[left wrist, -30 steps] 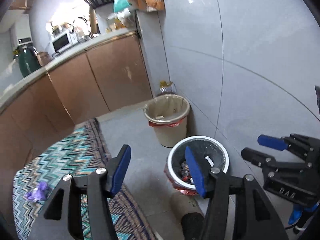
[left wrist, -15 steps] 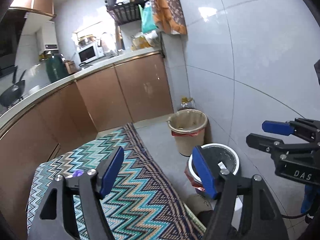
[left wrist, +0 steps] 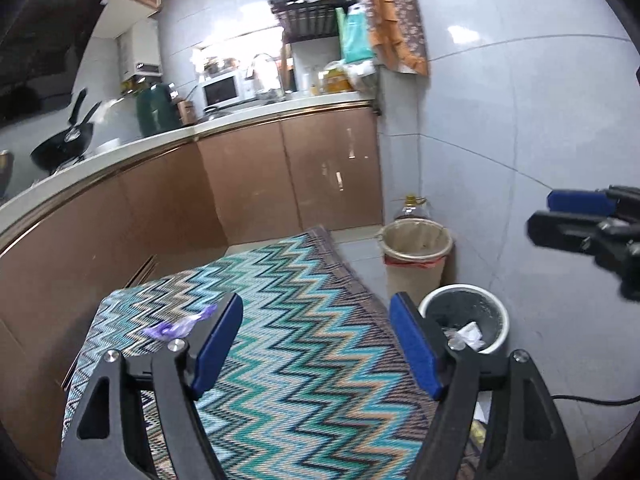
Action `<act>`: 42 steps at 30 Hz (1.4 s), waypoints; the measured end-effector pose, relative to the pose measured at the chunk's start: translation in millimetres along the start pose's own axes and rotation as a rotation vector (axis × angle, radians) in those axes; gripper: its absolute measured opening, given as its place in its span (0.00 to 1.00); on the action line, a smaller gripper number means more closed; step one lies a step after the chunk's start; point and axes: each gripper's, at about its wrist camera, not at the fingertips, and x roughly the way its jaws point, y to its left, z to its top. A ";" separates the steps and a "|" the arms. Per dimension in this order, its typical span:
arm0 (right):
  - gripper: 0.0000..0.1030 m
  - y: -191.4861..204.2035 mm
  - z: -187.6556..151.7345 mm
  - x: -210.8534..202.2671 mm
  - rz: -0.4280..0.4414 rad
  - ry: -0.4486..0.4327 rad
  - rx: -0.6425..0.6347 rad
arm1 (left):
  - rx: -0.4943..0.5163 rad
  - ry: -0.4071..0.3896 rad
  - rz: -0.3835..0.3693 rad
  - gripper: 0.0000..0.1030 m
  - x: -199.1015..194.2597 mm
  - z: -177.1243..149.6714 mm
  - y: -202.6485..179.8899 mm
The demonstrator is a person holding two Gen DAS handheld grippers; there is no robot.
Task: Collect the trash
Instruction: 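Move both open tools back over the purple gloves on the table, then grasp a purple glove with the left tool while the right tool grasps the other purple glove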
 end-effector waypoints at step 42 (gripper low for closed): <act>0.49 177.3 26.7 371.3 0.691 0.523 -0.098 | 0.082 0.324 -0.154 0.42 228.5 -92.4 226.3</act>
